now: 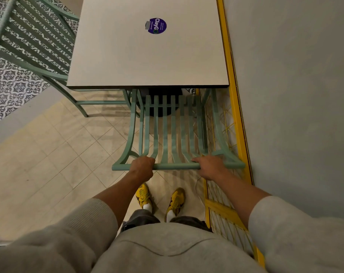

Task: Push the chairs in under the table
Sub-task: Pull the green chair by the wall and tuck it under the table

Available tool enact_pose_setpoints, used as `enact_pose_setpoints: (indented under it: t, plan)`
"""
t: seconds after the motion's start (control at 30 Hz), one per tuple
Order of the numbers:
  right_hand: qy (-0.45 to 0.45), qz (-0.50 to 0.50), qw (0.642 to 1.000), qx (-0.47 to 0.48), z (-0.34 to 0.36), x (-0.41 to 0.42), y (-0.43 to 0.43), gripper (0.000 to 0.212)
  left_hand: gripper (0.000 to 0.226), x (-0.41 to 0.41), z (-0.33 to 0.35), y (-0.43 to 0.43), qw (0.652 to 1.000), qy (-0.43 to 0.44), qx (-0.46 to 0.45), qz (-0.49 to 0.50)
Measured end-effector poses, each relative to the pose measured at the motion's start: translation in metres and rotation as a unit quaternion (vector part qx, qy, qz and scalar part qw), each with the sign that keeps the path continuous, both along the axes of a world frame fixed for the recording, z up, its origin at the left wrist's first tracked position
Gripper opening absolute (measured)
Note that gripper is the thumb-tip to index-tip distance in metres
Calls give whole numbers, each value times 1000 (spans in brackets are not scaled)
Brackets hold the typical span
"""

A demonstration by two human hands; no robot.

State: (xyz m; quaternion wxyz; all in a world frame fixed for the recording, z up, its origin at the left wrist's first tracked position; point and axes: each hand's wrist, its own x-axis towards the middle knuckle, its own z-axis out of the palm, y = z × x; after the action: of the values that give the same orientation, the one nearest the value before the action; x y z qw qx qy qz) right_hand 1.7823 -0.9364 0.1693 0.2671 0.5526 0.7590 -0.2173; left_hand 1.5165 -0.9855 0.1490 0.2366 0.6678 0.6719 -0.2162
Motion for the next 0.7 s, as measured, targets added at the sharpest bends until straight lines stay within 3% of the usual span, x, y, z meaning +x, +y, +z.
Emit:
enact_pose_setpoints:
  t: [0.3, 0.4, 0.7]
  plan:
    - [11, 4, 1000, -7, 0, 1, -3, 55, 33, -1, 1, -3, 1000, -16, -13, 5]
    - [10, 0, 1000, -6, -1, 3, -2, 49, 50, -2, 1, -3, 1000, -17, -10, -7]
    - [22, 52, 992, -109, 19, -1, 7, 112, 122, -22, 24, -14, 1000, -29, -3, 3]
